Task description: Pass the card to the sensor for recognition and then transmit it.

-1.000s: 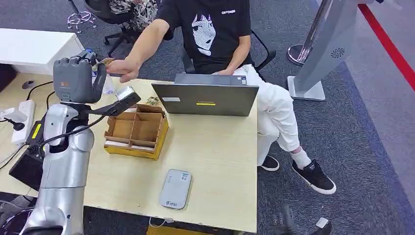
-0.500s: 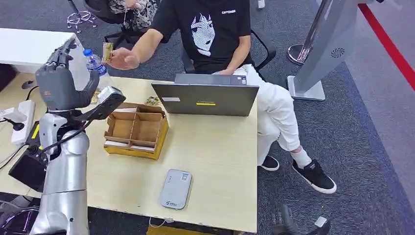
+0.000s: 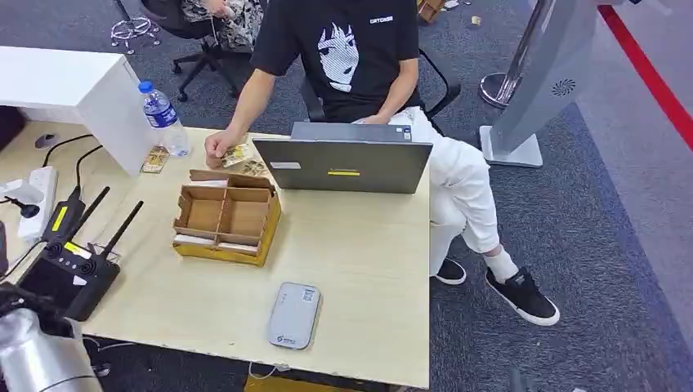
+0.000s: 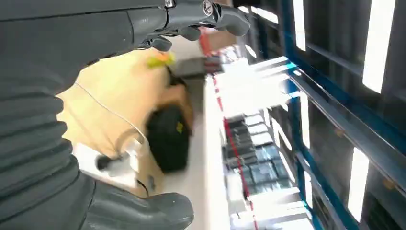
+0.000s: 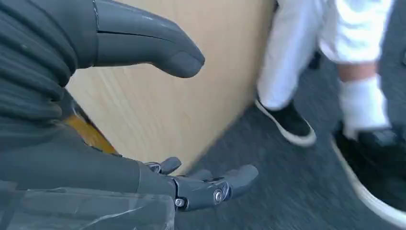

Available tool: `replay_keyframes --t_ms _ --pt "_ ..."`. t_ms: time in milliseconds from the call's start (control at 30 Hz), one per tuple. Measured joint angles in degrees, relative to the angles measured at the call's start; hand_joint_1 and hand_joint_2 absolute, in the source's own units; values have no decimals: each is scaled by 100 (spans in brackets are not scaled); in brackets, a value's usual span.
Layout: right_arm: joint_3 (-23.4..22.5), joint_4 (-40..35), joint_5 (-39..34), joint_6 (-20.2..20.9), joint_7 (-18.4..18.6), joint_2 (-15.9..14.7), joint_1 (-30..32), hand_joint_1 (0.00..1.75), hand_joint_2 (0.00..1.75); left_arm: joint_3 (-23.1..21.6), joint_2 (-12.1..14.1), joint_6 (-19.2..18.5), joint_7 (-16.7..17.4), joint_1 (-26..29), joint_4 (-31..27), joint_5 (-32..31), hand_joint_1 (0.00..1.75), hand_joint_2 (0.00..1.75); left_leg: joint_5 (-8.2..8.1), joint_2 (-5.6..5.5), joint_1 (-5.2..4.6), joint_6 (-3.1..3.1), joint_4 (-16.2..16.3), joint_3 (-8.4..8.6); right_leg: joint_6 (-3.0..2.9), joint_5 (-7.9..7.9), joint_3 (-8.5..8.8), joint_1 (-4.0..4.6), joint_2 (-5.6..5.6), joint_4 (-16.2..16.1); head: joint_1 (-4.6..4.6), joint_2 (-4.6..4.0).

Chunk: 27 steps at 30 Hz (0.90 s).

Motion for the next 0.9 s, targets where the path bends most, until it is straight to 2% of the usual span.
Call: replay_keyframes --t_ms 133,267,367,433,500,533,567,600,667,733,833,900 --pt "-17 -7 0 -31 0 -188 15 0 175 621 55 -134 -15 244 15 99 0 175 -4 2 0 6 1 0 0 0 0 0 0 -4 4 0" --pt "-17 -2 17 -61 -28 -206 14 0 175 855 61 -77 -15 263 17 7 0 175 -2 -2 0 6 1 1 0 1 3 0 -8 -1 2 0" --pt "-15 -2 263 -350 -164 -230 11 0 175 1121 66 -128 -17 253 136 265 0 175 -1 -3 0 5 -1 2 -1 3 11 0 -7 3 4 0" --pt "37 0 604 -657 -182 -276 17 0 175 1519 149 -311 -17 294 513 626 0 175 -4 5 -2 6 -4 4 -2 2 16 -1 1 3 9 0" --pt "182 11 1159 -1234 -151 -339 45 0 175 2184 501 -379 -15 374 1580 1052 0 175 -16 26 -3 -5 -8 23 -5 -2 13 -3 25 3 0 0" --pt "258 24 1385 -1457 -88 -363 76 2 175 2500 708 -318 -11 444 2165 1200 9 175 -20 29 -1 -11 -7 30 -12 -8 10 -3 30 2 -13 0" --pt "315 39 1572 -1629 -17 -385 116 159 175 2728 825 -227 -13 525 2603 1284 159 175 -20 30 3 -11 -7 28 -10 -10 7 -2 34 1 -26 0" --pt "395 52 1793 -1824 77 -396 161 175 175 2905 923 -124 -13 596 3084 1364 175 175 -20 20 2 -10 -7 24 -8 -17 7 -1 24 -1 -17 0" --pt "615 98 2320 -2254 385 -407 246 175 175 3118 1143 107 99 713 4006 1450 175 175 -20 -7 3 -10 -7 16 -9 -27 11 2 -7 -1 -11 0" --pt "859 153 2619 -2494 737 -407 345 175 175 3251 1259 363 455 790 4779 1397 175 175 -23 -10 2 -9 -7 16 -4 -30 13 1 -10 -2 -11 0" --pt "992 220 2547 -2486 1011 -379 587 175 175 3256 1263 701 1057 875 5492 1090 175 175 -26 -15 1 -6 -7 15 -3 -30 17 0 -20 -4 -9 0" --pt "1016 256 2500 -2461 1064 -350 732 175 175 3253 1233 504 1586 915 5847 971 175 175 -26 -16 -1 -6 -7 14 -3 -30 18 -1 -20 -4 -9 0"
